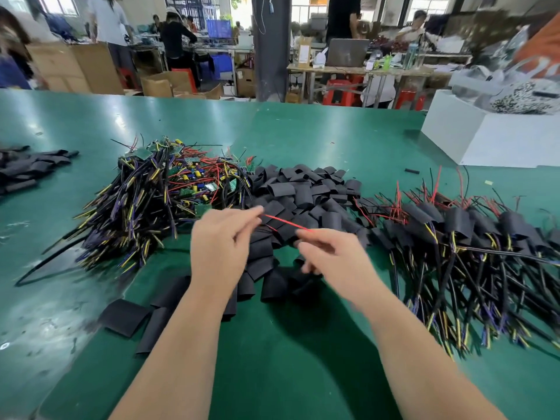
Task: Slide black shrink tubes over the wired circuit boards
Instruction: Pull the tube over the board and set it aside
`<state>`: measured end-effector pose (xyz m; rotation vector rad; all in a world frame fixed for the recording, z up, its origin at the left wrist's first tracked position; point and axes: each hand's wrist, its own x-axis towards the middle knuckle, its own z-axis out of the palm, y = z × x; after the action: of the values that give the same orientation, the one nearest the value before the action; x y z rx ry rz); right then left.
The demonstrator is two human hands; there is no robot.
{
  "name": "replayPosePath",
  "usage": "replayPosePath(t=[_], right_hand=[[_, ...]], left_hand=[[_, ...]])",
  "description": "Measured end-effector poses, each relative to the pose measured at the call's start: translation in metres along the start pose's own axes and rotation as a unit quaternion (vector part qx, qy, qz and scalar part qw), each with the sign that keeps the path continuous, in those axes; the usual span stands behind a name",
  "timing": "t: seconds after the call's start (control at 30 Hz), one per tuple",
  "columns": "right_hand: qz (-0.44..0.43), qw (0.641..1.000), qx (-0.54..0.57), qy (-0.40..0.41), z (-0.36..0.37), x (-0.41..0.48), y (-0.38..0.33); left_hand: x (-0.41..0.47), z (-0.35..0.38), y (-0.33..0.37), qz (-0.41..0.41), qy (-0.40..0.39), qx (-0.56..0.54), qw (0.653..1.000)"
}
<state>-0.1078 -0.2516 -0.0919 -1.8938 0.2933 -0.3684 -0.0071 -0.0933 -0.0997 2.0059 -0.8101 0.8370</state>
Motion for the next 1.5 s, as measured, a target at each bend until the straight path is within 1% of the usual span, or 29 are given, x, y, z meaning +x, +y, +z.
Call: replayPosePath(t=[0.03, 0.07, 0.1, 0.13, 0.2, 0.27, 0.3, 0.37, 0.43, 0.47, 0.53, 0.63, 0.7, 0.73, 0.77, 0.8, 0.87, 0.9, 0.93, 1.0, 1.07, 1.13, 1.2, 1.23, 1.3, 1.37, 1.4, 1.43, 1.5], right_hand=[[0.018, 0.994, 0.101, -0.040, 0.010, 0.000, 0.000], [0.027, 0.981, 0.182, -0.056, 0.020, 0.001, 0.001], [0.026, 0.973, 0.224, -0.053, 0.026, 0.002, 0.003], [0.021, 0.971, 0.234, -0.038, 0.030, 0.004, 0.005], [0.009, 0.977, 0.212, 0.008, 0.031, 0.006, 0.007], [0.005, 0.973, 0.224, 0.049, 0.026, 0.008, 0.008], [0.008, 0.967, 0.248, 0.060, 0.023, 0.008, 0.008], [0.027, 0.945, 0.320, 0.063, 0.019, 0.009, 0.006], [0.041, 0.926, 0.370, 0.059, 0.016, 0.011, 0.006], [0.048, 0.920, 0.385, 0.054, 0.015, 0.012, 0.006], [0.054, 0.910, 0.409, 0.039, 0.014, 0.012, 0.006], [0.053, 0.894, 0.445, 0.025, 0.009, 0.012, 0.006], [0.060, 0.881, 0.466, 0.048, 0.004, 0.015, 0.004], [0.062, 0.879, 0.467, 0.077, 0.000, 0.018, 0.004], [0.056, 0.885, 0.445, 0.122, -0.004, 0.020, 0.004], [0.045, 0.903, 0.389, 0.177, -0.010, 0.023, 0.007], [0.017, 0.942, 0.210, 0.260, -0.024, 0.025, 0.015], [0.006, 0.949, 0.154, 0.274, -0.030, 0.025, 0.019], [-0.001, 0.953, 0.135, 0.270, -0.033, 0.024, 0.020], [-0.010, 0.956, 0.149, 0.254, -0.035, 0.022, 0.021], [-0.001, 0.950, 0.146, 0.277, -0.033, 0.022, 0.021], [0.021, 0.949, 0.084, 0.303, -0.030, 0.021, 0.021], [0.043, 0.956, -0.028, 0.290, -0.029, 0.022, 0.022], [0.056, 0.960, -0.088, 0.260, -0.029, 0.024, 0.024], [0.086, 0.961, -0.202, 0.168, -0.026, 0.028, 0.025], [0.095, 0.942, -0.309, 0.094, -0.019, 0.030, 0.028], [0.087, 0.933, -0.340, 0.084, -0.016, 0.031, 0.030], [0.073, 0.926, -0.359, 0.094, -0.014, 0.031, 0.031], [0.030, 0.919, -0.358, 0.160, -0.015, 0.029, 0.032]], left_hand=[[-0.001, 0.003, 0.005, 0.022, -0.028, -0.023, 0.999], [-0.003, 0.006, 0.008, 0.024, -0.058, -0.049, 0.997], [-0.005, 0.008, 0.012, 0.009, -0.086, -0.075, 0.993], [-0.007, 0.011, 0.014, -0.019, -0.109, -0.102, 0.989], [-0.011, 0.013, 0.017, -0.089, -0.139, -0.175, 0.971], [-0.011, 0.012, 0.019, -0.124, -0.137, -0.224, 0.957], [-0.010, 0.011, 0.019, -0.121, -0.129, -0.213, 0.961], [-0.008, 0.009, 0.015, -0.096, -0.124, -0.143, 0.977], [-0.007, 0.008, 0.010, -0.080, -0.150, -0.074, 0.983], [-0.007, 0.007, 0.009, -0.088, -0.167, -0.058, 0.980], [-0.007, 0.009, 0.010, -0.089, -0.177, -0.057, 0.978], [-0.007, 0.010, 0.011, -0.085, -0.133, -0.096, 0.983], [-0.007, 0.009, 0.010, -0.102, -0.106, -0.117, 0.982], [-0.008, 0.010, 0.010, -0.111, -0.098, -0.124, 0.981], [-0.008, 0.010, 0.009, -0.122, -0.094, -0.130, 0.980], [-0.008, 0.010, 0.009, -0.132, -0.090, -0.137, 0.978], [-0.007, 0.010, 0.009, -0.148, -0.084, -0.145, 0.975], [-0.007, 0.010, 0.008, -0.153, -0.082, -0.141, 0.975], [-0.007, 0.010, 0.008, -0.158, -0.079, -0.133, 0.975], [-0.007, 0.009, 0.007, -0.174, -0.063, -0.116, 0.976], [-0.006, 0.008, 0.005, -0.202, -0.035, -0.101, 0.974], [-0.005, 0.005, 0.004, -0.230, 0.004, -0.094, 0.969], [-0.004, 0.004, 0.004, -0.236, 0.039, -0.095, 0.966], [-0.004, 0.003, 0.004, -0.237, 0.049, -0.097, 0.965], [-0.004, 0.002, 0.004, -0.240, 0.057, -0.102, 0.964], [-0.004, 0.002, 0.005, -0.239, 0.058, -0.103, 0.964], [-0.004, 0.003, 0.004, -0.239, 0.056, -0.102, 0.964], [-0.004, 0.003, 0.004, -0.240, 0.054, -0.102, 0.964], [-0.005, 0.004, 0.004, -0.241, 0.051, -0.103, 0.964]])
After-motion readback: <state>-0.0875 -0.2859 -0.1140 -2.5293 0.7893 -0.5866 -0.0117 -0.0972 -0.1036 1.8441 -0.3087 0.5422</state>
